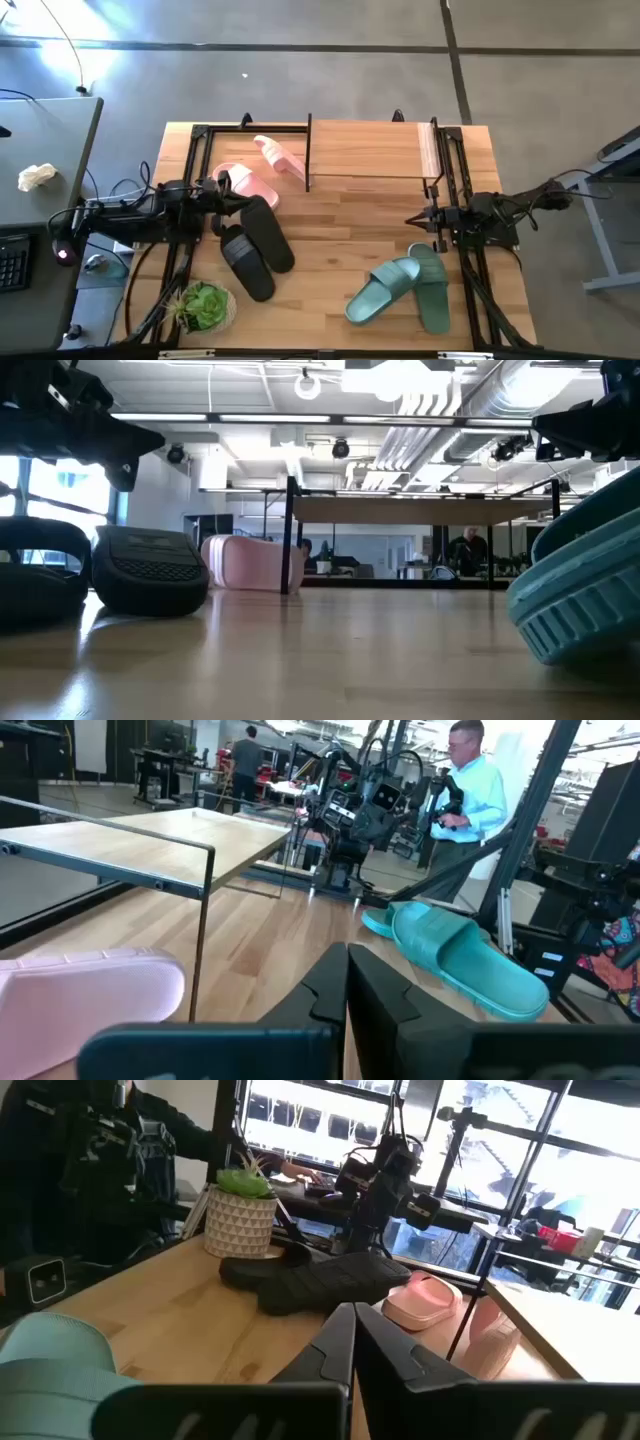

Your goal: Pick and place slides into the shelf

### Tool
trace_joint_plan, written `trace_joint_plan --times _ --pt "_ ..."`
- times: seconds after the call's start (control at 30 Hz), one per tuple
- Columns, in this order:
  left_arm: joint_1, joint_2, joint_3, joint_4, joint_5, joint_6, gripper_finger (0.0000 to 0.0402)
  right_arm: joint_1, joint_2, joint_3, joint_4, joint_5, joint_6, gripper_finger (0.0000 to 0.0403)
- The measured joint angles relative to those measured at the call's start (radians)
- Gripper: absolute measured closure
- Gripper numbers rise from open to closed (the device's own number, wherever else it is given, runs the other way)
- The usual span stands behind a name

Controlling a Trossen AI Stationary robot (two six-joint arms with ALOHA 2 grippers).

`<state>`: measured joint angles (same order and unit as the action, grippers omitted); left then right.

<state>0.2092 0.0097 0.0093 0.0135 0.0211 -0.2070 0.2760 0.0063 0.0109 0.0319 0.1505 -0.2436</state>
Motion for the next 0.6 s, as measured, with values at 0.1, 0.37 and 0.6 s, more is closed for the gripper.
trace_joint_plan --times 0.1,0.37,0.6 --pt "0.000 0.000 0.000 0.000 0.000 0.000 0.0401 0.000 0.000 0.000 0.000 0.000 0.000 0.0403" --pt "0.000 0.000 0.000 0.000 0.000 0.000 0.0401 0.000 0.000 0.000 0.000 0.000 0.000 0.0403" --pt "0.000 0.000 0.000 0.000 0.000 0.000 0.0401 0.000 0.000 0.000 0.000 0.000 0.000 0.0403"
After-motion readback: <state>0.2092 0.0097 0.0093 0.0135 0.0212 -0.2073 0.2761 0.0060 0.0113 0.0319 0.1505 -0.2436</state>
